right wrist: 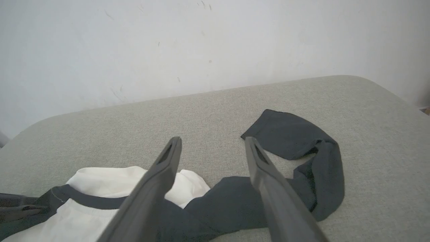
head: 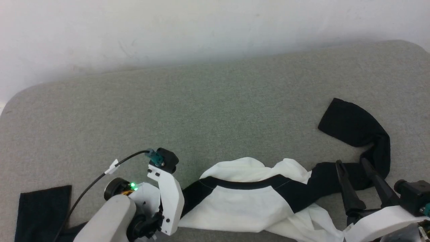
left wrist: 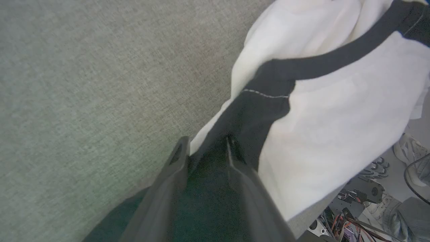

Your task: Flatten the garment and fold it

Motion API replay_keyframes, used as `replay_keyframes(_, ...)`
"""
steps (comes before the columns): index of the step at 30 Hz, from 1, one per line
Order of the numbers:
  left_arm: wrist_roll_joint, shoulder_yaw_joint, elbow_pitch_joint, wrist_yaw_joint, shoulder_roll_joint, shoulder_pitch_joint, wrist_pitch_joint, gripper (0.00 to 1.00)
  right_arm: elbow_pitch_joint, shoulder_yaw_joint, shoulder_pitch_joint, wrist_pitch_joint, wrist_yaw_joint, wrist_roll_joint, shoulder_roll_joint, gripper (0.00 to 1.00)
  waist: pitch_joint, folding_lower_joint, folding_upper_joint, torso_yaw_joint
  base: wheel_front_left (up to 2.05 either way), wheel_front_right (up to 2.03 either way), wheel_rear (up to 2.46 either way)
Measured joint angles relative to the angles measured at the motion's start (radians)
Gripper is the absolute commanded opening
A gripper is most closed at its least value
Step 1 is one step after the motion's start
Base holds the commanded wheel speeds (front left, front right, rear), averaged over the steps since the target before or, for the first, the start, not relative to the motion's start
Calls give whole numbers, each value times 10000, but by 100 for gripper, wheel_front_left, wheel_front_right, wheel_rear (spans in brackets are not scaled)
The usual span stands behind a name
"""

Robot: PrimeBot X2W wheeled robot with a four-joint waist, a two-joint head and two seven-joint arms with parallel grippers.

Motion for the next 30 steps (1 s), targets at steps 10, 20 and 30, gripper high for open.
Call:
replay_keyframes(10, 253, 662, -721, 408, 366, -469, -2025, 0, 268, -188, -3, -71, 0, 44, -2, 100, 21, 0, 0, -71, 0, 0, 0)
replay_keyframes(20, 644, 1837, 1012, 1488, -6, -2118, -3942, 0, 380, 67, -512, 8, 0, 71, -2, 100, 498, 0, 0, -171, 0, 0, 0)
replay_keyframes(30, 470, 2021, 4692, 1292, -606, -2752, -5110, 44, 991, 240, -855, -251, 0, 199, -2, 100, 1141, 1, 0, -609, 0, 0, 0)
